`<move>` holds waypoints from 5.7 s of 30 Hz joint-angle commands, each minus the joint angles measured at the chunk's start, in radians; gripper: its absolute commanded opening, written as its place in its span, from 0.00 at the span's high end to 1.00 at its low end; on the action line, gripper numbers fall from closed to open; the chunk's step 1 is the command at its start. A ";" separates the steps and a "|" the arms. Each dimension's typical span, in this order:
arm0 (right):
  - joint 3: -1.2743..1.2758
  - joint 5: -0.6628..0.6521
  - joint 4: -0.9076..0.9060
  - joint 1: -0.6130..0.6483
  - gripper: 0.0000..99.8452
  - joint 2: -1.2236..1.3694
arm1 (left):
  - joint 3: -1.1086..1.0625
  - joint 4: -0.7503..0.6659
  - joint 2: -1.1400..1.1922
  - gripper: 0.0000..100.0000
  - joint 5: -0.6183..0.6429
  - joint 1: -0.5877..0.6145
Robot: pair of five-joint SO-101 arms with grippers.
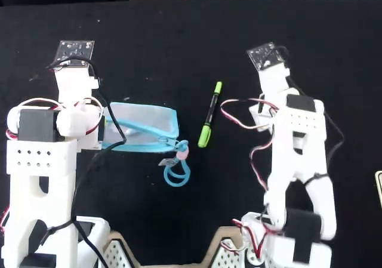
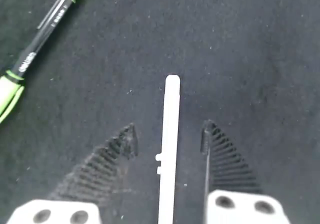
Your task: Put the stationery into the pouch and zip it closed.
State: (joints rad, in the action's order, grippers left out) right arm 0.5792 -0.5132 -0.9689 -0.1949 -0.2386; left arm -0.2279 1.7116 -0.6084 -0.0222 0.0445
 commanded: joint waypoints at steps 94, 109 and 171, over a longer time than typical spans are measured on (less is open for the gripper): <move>0.228 0.511 0.379 0.980 0.99 -1.317 | -0.024 -0.012 -0.003 0.97 0.000 -0.012; 0.478 0.465 0.549 0.977 0.99 -1.308 | -0.024 -0.012 -0.003 0.97 0.000 -0.012; -0.398 0.373 -0.517 0.410 0.88 -0.272 | -0.024 -0.012 -0.003 0.97 0.000 -0.012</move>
State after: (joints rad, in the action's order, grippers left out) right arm 0.1864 -0.1926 -1.4922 0.3253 -0.6299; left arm -0.2279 1.7116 -0.6084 -0.0222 0.0430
